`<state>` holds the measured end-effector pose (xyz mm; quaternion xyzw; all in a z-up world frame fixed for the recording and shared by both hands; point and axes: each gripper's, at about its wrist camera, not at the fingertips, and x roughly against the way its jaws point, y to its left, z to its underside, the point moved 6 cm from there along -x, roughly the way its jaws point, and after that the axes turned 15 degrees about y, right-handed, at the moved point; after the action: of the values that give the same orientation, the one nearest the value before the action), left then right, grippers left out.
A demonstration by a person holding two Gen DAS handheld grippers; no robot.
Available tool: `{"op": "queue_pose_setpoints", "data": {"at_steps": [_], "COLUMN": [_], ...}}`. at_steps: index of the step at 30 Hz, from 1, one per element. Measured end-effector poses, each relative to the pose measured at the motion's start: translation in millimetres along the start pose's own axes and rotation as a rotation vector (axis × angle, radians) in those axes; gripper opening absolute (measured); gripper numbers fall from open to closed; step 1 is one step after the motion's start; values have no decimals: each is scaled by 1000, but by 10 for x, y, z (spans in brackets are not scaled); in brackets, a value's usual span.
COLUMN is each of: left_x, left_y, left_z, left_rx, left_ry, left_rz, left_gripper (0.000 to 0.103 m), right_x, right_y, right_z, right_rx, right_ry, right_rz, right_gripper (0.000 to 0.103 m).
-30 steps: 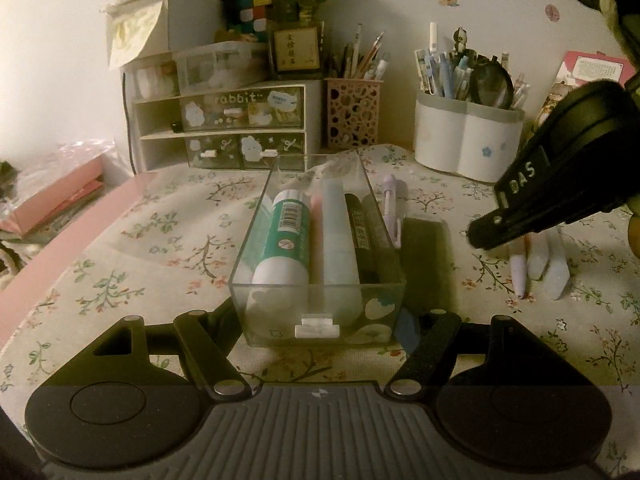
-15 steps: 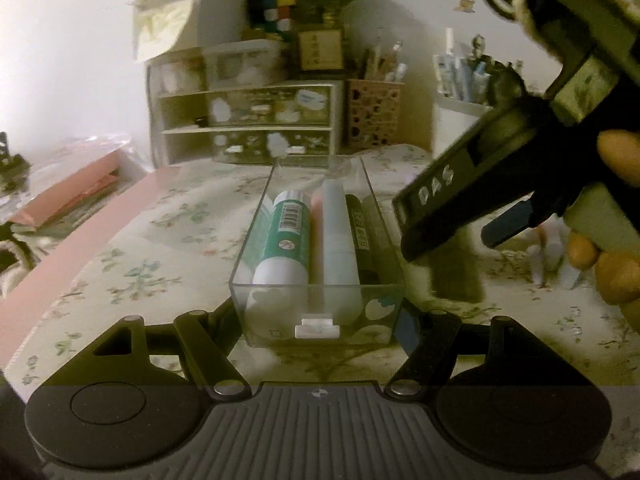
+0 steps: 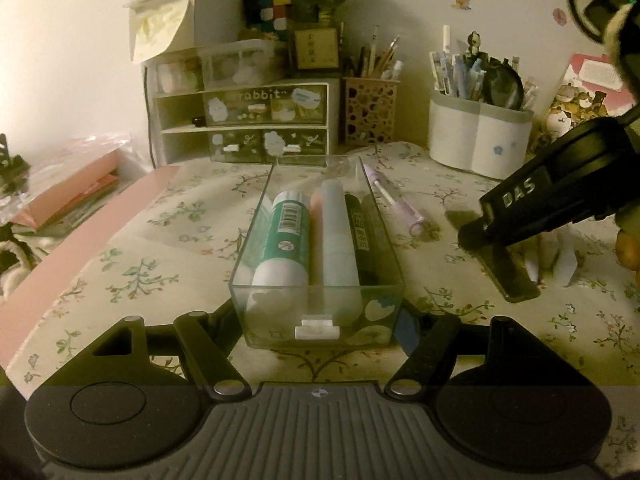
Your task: Organize stationery
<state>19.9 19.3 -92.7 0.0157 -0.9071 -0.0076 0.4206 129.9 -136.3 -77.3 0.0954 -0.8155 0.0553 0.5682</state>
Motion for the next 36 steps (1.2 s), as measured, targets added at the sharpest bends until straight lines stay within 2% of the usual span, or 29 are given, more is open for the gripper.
{"op": "queue_pose_setpoints", "data": {"at_steps": [4,7,10,13,15,20,26,28,31,33,34,36], "left_x": [-10,-19,-18,-18,-19,-25,-21,-21,-21,-19,-17,-17], "left_y": [2,-4,2,2,1,2,9,12,12,17,18,14], "left_z": [13,1,5,6,5,2,9,6,9,5,4,2], "left_rx": [4,2,1,1,0,-1,-2,-3,-4,-5,-6,-6], "left_ry": [-9,-8,-9,-8,-10,-9,-10,-9,-8,-6,-5,-5], "left_rz": [5,4,5,5,6,8,15,12,14,16,16,15], "left_gripper": [72,72,72,72,72,72,72,72,72,72,72,72], "right_x": [181,186,79,-21,-46,12,-32,-101,-113,-121,-129,-147], "right_y": [-4,153,307,357,348,281,-84,-148,-68,7,22,11], "right_z": [-40,-90,-85,-83,-68,-37,-71,-65,-56,-52,-58,-71], "right_rx": [0,85,186,232,227,169,-45,-65,-13,16,19,7], "right_ry": [-74,-86,-73,-58,-54,-60,-23,4,3,13,13,21], "right_rz": [-31,-68,-44,-7,9,-69,-311,-310,-275,-282,-283,-287], "right_gripper": [32,32,32,33,33,38,38,37,34,32,30,17]}}
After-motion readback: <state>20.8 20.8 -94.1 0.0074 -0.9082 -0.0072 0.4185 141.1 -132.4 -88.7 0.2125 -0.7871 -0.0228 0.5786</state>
